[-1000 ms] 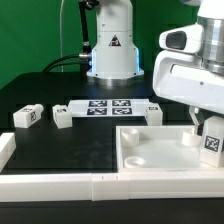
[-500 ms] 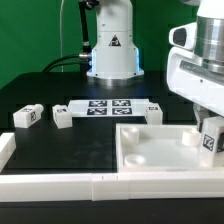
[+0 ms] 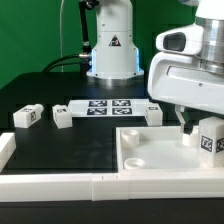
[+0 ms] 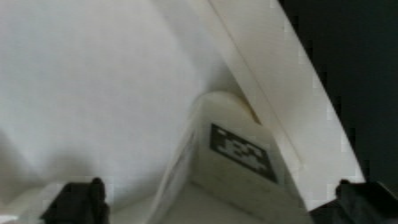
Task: Assemble one leg
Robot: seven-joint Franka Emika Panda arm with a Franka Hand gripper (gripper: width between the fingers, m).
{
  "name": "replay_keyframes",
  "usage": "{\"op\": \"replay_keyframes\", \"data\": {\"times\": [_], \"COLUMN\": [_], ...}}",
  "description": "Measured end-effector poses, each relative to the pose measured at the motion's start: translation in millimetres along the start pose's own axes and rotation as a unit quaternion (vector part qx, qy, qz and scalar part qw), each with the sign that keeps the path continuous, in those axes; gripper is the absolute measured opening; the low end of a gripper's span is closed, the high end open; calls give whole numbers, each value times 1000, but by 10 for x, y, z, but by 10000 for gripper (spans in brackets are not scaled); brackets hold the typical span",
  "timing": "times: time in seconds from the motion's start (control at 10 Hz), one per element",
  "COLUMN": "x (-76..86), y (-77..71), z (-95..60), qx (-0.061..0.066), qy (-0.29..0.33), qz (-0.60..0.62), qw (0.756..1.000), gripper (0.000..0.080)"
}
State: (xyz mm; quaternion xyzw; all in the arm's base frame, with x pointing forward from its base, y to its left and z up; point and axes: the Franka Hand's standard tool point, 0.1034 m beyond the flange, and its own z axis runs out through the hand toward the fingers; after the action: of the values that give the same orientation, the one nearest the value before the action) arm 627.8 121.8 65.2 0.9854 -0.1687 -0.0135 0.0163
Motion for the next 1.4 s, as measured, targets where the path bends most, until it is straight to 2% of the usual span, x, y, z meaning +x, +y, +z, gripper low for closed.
{"op": "replay_keyframes", "data": {"times": [0.2, 0.3, 0.5, 0.7, 0.8, 1.0, 1.1, 1.2, 1.4], "x": [-65, -116, -99, -62, -64, -59, -59, -59, -60], "y": [-19, -20, -27, 38, 37, 47, 48, 48, 47], "z": [17, 17, -13, -8, -5, -3, -2, -2, -2], "qx": [-3, -9, -7, -12, -12, -12, -12, -13, -12], "qy": [-12, -28, -29, -29, -29, -29, -29, -29, -29], "qz": [-120, -199, -322, -393, -379, -378, -375, -357, -343], "qw": [993, 979, 946, 919, 925, 925, 926, 933, 939], "gripper": [648, 648, 648, 648, 648, 380, 380, 288, 288]}}
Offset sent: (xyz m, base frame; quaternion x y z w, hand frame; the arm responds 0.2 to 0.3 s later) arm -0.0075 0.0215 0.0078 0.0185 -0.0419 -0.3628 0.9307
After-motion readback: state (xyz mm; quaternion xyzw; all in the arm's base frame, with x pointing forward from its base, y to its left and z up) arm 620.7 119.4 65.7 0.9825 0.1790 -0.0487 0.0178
